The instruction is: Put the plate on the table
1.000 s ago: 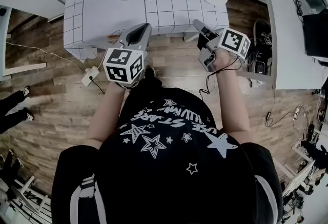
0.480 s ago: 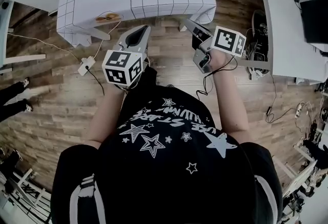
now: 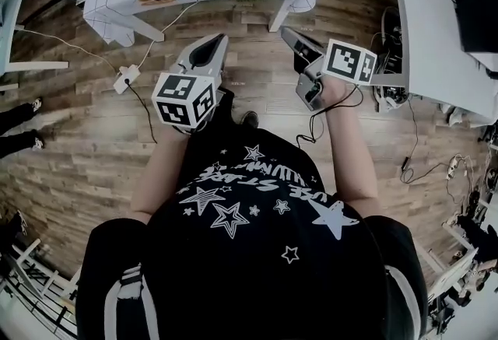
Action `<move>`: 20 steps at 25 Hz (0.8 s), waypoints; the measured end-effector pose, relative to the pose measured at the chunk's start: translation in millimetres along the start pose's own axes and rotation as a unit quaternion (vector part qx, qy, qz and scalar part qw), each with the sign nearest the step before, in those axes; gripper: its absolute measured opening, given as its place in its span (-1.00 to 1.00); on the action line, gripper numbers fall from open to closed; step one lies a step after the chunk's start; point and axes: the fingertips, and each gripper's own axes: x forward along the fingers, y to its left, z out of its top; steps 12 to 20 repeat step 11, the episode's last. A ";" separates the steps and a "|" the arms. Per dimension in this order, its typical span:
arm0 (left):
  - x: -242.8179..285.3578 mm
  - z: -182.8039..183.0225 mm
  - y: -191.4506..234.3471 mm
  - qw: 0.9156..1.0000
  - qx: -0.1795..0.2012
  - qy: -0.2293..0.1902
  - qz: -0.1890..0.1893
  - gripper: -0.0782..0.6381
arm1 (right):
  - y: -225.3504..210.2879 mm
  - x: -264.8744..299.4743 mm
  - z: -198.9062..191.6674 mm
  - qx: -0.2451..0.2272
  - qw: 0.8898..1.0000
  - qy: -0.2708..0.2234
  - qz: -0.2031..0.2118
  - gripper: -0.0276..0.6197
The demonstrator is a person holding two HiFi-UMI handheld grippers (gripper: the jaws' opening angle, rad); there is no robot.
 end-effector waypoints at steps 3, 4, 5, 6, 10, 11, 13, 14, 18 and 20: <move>-12.4 -1.5 -11.5 1.000 -0.002 -0.005 0.009 -0.76 | 6.1 -6.9 -8.4 -0.003 1.000 0.000 0.012 -0.87; -16.5 -1.8 -14.6 1.000 -0.001 -0.006 0.012 -0.76 | 8.3 -8.9 -12.3 -0.003 1.000 0.000 0.015 -0.87; -20.6 -1.8 -17.6 1.000 0.001 -0.008 0.014 -0.76 | 10.5 -10.9 -16.5 -0.005 1.000 0.000 0.017 -0.87; -24.8 -1.5 -20.4 1.000 0.002 -0.009 0.016 -0.76 | 12.9 -13.2 -20.6 -0.006 1.000 0.001 0.018 -0.87; -41.6 -0.5 -30.8 1.000 0.007 -0.014 0.022 -0.76 | 25.6 -23.6 -35.3 -0.011 1.000 0.001 0.023 -0.87; -45.6 -0.7 -33.5 1.000 0.008 -0.014 0.023 -0.76 | 28.8 -26.5 -39.0 -0.012 1.000 0.002 0.024 -0.87; -45.6 -0.7 -33.5 1.000 0.008 -0.014 0.023 -0.76 | 28.8 -26.5 -39.0 -0.012 1.000 0.002 0.024 -0.87; -45.6 -0.7 -33.5 1.000 0.008 -0.014 0.023 -0.76 | 28.8 -26.5 -39.0 -0.012 1.000 0.002 0.024 -0.87; -45.6 -0.7 -33.5 1.000 0.008 -0.014 0.023 -0.76 | 28.8 -26.5 -39.0 -0.012 1.000 0.002 0.024 -0.87; -45.6 -0.7 -33.5 1.000 0.008 -0.014 0.023 -0.76 | 28.8 -26.5 -39.0 -0.012 1.000 0.002 0.024 -0.87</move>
